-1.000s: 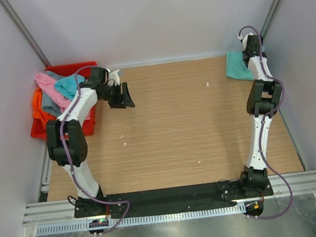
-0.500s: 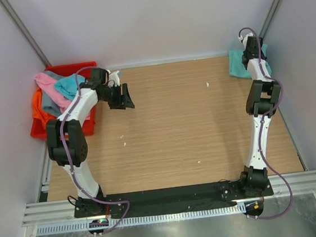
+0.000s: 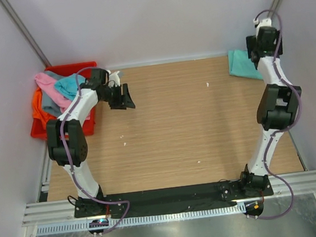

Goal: Fold and stack the t-shirts
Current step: Neatly place the folded tshirt to the corner

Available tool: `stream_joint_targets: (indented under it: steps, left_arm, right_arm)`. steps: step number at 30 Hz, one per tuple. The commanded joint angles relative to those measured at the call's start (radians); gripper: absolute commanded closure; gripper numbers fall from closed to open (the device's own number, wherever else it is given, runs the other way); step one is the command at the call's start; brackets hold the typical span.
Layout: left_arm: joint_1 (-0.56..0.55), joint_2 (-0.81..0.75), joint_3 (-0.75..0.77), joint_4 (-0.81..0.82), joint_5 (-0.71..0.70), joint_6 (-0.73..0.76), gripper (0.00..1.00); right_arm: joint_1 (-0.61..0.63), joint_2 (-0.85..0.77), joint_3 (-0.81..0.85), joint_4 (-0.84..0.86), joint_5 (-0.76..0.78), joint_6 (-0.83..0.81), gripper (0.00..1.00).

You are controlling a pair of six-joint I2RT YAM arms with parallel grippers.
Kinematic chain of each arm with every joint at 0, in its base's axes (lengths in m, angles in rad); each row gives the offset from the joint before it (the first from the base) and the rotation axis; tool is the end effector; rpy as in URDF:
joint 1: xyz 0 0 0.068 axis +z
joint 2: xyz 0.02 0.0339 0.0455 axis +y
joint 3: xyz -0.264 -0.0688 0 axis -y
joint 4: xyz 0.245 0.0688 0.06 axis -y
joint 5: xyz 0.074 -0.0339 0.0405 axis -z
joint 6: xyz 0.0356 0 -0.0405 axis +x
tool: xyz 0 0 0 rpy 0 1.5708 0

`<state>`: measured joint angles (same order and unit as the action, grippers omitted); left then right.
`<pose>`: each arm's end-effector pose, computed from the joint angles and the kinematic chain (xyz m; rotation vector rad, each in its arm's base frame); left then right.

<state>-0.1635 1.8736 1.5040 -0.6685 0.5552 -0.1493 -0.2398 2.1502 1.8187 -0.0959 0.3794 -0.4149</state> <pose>0.3934 -0.0839 0.2431 0.2190 2.5798 -0.8363 0.4954 -0.1347 0.2670 0.0727 2.0543 -0.7929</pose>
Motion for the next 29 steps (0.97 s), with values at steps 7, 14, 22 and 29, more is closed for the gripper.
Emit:
stream_joint_targets:
  steps: [7,14,22,29]
  left_arm:
    - [-0.004,-0.118,0.081,-0.031,-0.086,0.062,0.17]
    - [-0.004,-0.437,-0.079,0.111,-0.334,0.036,0.00]
    - [0.008,-0.774,-0.372,0.229,-0.368,-0.103,0.00]
    - [0.015,-0.961,-0.571,0.162,-0.169,0.029,0.00]
  right_arm:
    - [0.008,-0.412,-0.143,-0.324,-0.853,0.554,0.00]
    - [0.086,-0.597,-0.430,-0.373,-1.133,0.627,0.00]
    - [0.194,-0.907,-0.772,-0.337,-0.912,0.548,0.00]
    - [0.194,-1.099,-0.854,-0.354,-0.893,0.479,0.00]
